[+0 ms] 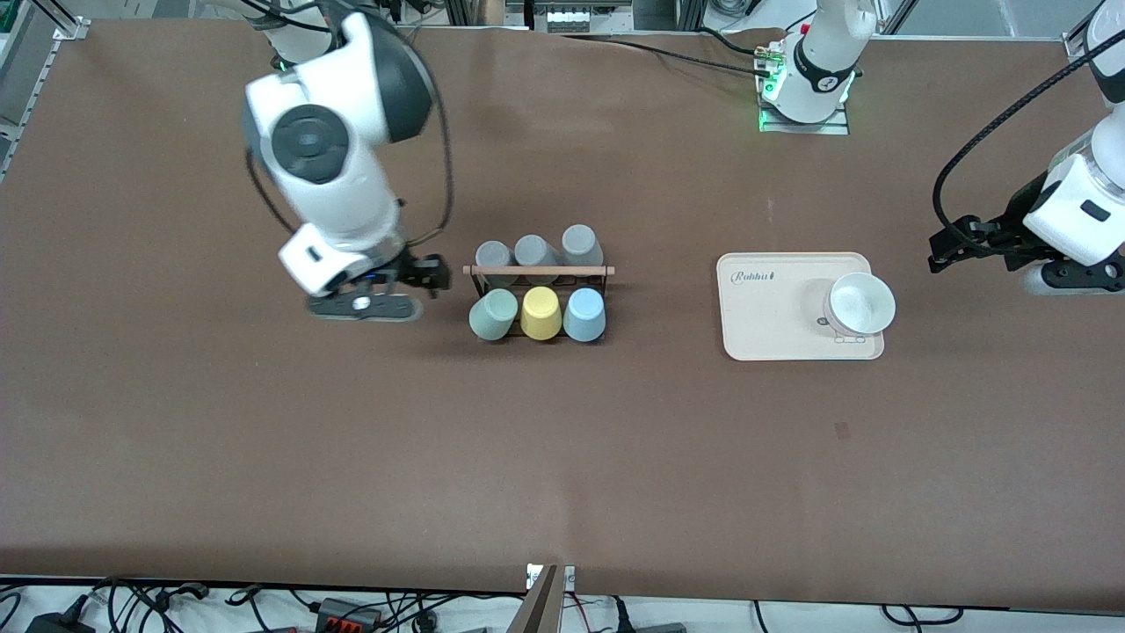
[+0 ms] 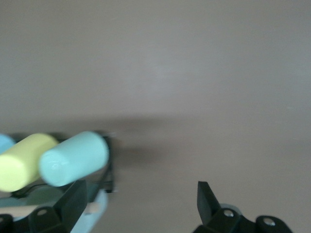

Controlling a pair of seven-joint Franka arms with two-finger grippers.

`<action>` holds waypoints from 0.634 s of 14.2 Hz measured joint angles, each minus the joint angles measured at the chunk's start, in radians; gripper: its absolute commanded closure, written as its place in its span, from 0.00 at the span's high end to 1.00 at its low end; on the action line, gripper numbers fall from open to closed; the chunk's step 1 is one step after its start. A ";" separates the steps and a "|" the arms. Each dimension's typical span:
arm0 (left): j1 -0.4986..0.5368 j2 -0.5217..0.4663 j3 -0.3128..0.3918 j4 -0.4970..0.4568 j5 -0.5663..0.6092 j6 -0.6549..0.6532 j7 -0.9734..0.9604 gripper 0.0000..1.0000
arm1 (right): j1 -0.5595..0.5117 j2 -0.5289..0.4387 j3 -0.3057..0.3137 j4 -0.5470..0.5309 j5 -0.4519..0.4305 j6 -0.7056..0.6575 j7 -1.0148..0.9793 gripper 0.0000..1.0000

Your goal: Hang scattered cups on rack with three cups

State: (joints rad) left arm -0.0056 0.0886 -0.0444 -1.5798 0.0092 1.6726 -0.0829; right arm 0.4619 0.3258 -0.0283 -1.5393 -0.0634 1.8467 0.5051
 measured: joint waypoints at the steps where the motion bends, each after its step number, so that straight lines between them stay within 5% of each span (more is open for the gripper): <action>1: 0.000 0.000 -0.005 0.001 0.000 0.000 0.000 1.00 | -0.048 -0.013 -0.001 0.001 0.001 -0.026 -0.036 1.00; 9: 0.006 0.000 -0.006 0.001 0.000 0.000 0.000 1.00 | -0.338 -0.048 -0.004 0.198 0.003 -0.313 -0.319 1.00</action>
State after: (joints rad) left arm 0.0004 0.0886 -0.0507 -1.5785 0.0092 1.6726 -0.0829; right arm 0.1240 0.2780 -0.0320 -1.3416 -0.0605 1.5335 0.1863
